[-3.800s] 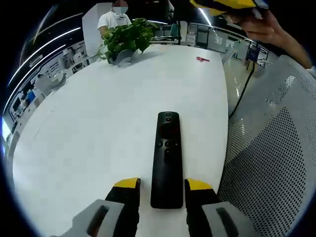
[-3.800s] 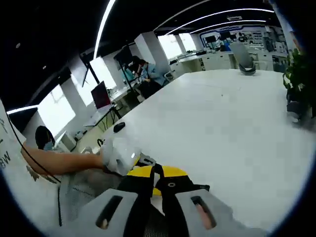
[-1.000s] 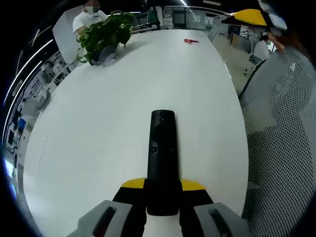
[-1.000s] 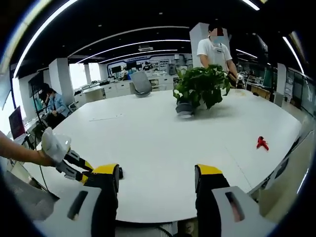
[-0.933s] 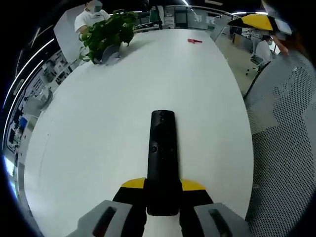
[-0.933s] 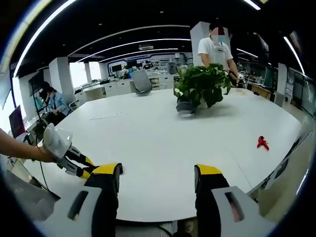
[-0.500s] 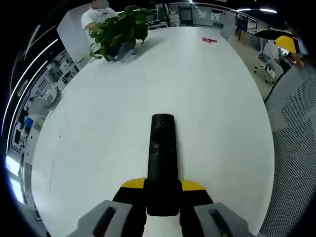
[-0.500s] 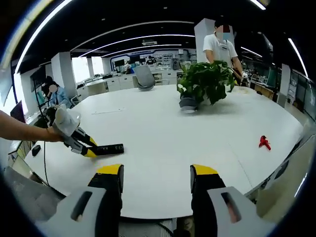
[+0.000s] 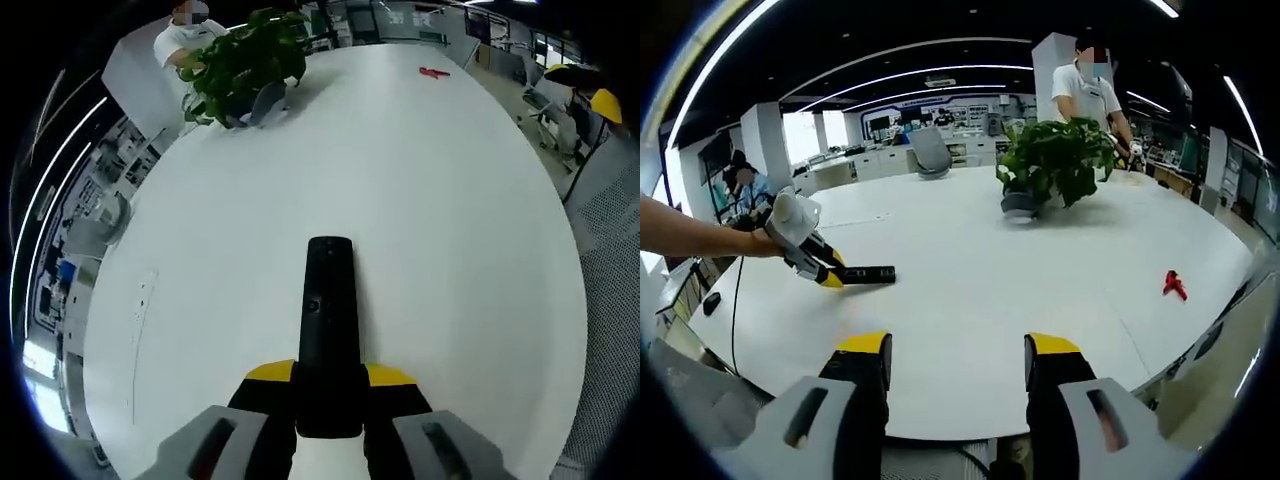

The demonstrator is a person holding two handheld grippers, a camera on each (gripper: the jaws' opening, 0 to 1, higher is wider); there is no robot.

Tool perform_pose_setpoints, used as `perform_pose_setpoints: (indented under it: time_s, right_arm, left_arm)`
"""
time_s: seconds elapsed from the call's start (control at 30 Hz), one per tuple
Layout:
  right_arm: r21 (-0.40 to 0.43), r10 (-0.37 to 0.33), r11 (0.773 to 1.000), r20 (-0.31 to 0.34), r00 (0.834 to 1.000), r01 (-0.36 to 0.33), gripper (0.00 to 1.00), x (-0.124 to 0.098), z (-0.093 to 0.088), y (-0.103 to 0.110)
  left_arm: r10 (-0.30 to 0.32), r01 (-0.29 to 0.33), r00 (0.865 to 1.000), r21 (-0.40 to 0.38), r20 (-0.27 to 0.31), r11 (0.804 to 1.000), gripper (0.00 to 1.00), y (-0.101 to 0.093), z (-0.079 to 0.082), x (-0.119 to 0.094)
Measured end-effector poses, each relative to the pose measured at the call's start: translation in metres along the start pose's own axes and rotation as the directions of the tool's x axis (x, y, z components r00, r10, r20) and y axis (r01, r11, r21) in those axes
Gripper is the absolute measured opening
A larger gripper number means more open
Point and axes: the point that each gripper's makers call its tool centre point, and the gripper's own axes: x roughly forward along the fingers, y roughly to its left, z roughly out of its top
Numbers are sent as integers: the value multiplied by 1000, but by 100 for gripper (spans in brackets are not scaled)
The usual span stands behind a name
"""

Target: Press the specified remote control buttons in sequence, fully releasing each button before pressing the next.

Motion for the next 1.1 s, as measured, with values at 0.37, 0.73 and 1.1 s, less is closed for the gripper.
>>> perform_pose_setpoints:
  time_s: [0.37, 0.73, 1.1]
  right_arm:
    - [-1, -5, 1000, -16, 1000, 5, 53, 1, -3, -1]
    - [-3, -7, 1000, -28, 1000, 7, 51, 2, -5, -2]
    - [0, -6, 1000, -40, 999, 6, 52, 3, -7, -2]
  left_arm:
    - [5, -5, 1000, 27, -16, 1000, 23, 23, 1, 12]
    - [17, -11, 998, 104, -59, 994, 23, 55, 3, 24]
    - [-4, 22, 994, 169, -108, 985, 23, 76, -2, 39]
